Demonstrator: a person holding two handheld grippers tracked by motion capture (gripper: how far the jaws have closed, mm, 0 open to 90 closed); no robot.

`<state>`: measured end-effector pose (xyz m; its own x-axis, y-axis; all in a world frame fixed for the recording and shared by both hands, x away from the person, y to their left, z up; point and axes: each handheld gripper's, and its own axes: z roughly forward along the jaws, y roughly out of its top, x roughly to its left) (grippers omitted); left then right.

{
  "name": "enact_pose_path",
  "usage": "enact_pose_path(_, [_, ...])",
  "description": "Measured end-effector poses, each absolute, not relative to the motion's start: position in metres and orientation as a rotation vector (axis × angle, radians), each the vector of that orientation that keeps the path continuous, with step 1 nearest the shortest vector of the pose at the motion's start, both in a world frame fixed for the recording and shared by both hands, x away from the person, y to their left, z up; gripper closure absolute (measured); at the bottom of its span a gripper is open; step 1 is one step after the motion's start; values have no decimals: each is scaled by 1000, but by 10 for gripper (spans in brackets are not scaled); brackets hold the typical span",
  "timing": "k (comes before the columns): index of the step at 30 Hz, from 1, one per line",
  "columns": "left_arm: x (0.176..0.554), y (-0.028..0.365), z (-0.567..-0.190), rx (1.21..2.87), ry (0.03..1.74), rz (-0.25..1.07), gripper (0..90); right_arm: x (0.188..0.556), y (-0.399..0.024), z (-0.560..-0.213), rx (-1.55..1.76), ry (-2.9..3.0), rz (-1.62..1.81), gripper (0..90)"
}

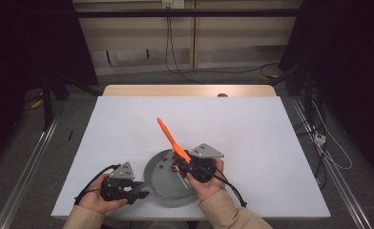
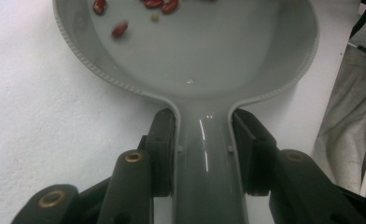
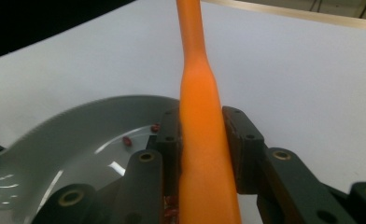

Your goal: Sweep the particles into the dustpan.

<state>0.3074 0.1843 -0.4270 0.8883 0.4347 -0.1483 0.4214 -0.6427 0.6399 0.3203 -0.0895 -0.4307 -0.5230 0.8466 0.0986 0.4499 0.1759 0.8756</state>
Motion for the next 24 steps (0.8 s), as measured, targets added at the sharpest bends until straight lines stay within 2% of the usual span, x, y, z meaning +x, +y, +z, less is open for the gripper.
enact_pose_path(9, [307,185,-428,2340,608,17,627,316,-78,-419,1165,2067,1415,711])
enact_pose_path(15, [308,185,-428,2341,608,18,628,326,-100,-407,1164,2010,1400,712])
enact_pose_path(24, [308,185,-428,2341,607,20,627,337,-124,-423,1182,1979,1287,712])
